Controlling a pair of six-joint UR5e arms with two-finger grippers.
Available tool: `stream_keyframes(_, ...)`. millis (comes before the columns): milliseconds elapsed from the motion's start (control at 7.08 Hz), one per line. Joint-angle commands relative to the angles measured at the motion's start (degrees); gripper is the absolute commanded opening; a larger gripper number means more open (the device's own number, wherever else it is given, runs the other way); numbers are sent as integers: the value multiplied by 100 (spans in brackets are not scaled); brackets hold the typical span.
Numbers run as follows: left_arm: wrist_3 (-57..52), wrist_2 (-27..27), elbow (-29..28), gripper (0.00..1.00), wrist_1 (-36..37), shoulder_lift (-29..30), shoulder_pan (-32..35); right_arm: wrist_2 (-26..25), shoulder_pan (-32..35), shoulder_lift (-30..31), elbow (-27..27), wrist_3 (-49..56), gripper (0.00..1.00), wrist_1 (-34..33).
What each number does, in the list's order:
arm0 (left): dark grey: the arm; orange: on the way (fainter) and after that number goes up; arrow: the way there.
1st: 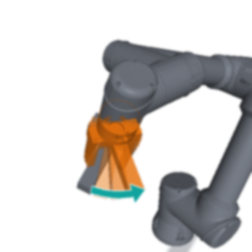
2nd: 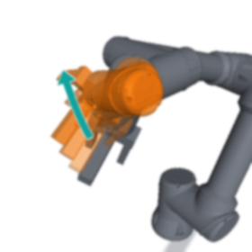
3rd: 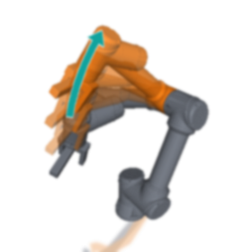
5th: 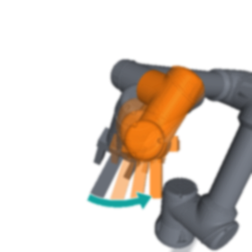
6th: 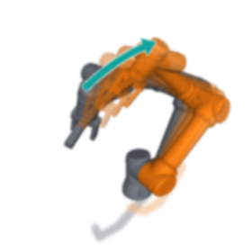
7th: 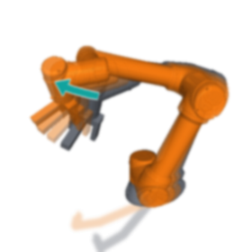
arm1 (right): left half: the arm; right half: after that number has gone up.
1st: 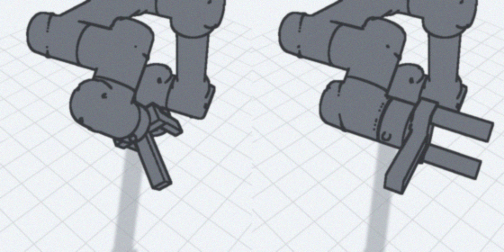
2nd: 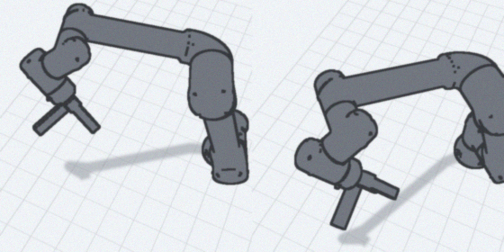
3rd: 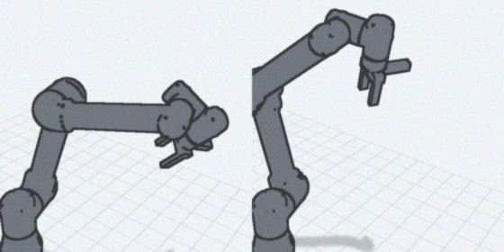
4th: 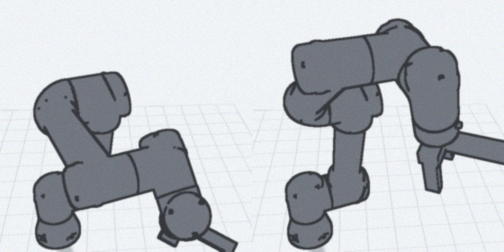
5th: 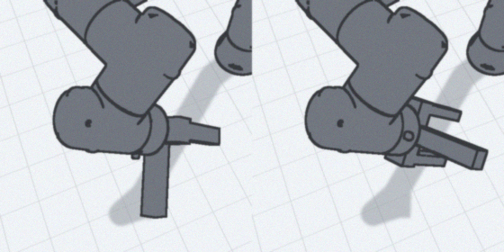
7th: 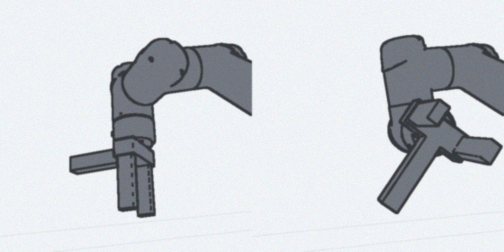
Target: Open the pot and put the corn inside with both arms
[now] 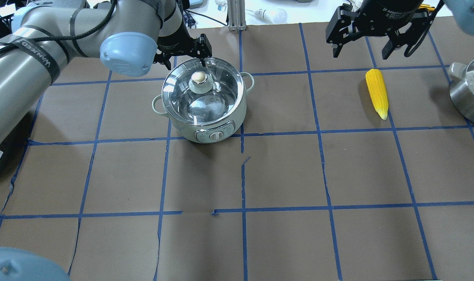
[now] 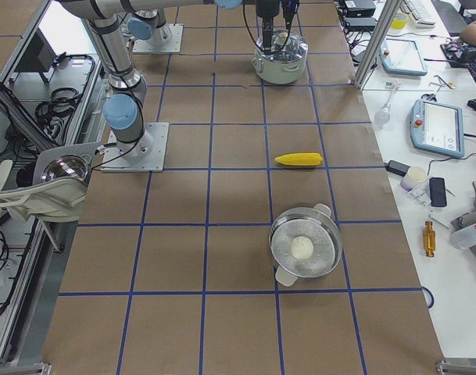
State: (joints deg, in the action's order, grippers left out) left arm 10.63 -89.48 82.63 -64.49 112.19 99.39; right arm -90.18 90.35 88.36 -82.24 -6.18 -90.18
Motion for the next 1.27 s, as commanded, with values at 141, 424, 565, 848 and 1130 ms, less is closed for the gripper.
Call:
stream_keyframes(141, -88, 53, -18, 100, 103, 321, 28, 0, 9, -11, -12, 2, 100, -35)
stream_keyframes(424, -70, 45, -18, 97, 68, 348, 107, 0, 0, -20, -3, 2, 100, -26)
stream_keyframes(565, -70, 45, -18, 94, 68, 348, 116, 0, 0, -20, -12, 2, 100, -43)
stream_keyframes(848, -61, 36, -10, 74, 25, 322, 142, 9, 0, -11, -3, 2, 100, -18)
stream_keyframes(1130, -70, 44, 25, 71, 15, 313, 142, 9, 0, -20, -12, 2, 100, -35)
